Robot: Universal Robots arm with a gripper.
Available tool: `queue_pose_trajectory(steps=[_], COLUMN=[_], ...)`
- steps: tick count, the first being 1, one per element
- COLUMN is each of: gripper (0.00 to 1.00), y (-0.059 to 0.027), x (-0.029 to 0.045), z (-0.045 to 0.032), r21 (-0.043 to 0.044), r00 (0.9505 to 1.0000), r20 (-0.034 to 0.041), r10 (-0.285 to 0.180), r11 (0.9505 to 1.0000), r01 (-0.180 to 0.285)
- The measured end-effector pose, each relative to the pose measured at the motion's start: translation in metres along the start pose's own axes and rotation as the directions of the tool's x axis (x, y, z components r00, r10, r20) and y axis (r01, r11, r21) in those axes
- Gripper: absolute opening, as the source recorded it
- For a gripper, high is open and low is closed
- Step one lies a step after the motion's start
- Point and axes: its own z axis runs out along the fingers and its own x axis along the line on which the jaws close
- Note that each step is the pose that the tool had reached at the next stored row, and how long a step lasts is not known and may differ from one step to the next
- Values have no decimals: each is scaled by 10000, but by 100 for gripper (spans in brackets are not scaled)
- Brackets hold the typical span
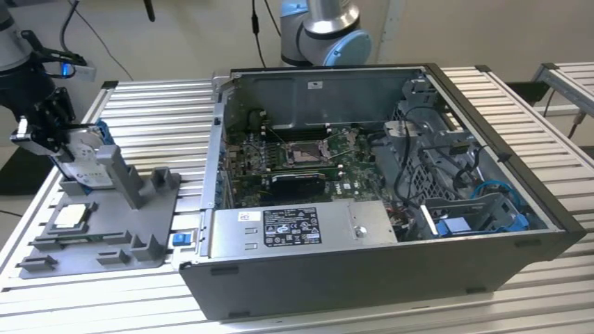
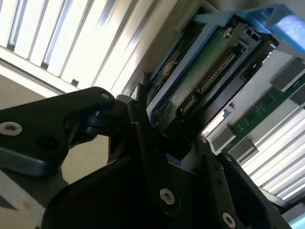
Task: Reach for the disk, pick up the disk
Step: 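Pick up the disk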
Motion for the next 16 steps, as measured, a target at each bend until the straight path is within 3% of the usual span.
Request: queue_pose_trajectory(steps=[16], gripper=[0], y=[1], x=[6], z=[3], r21=[-3], r00=[10000], r20=[36], r10=[1], r11=[10000], r01=[-1])
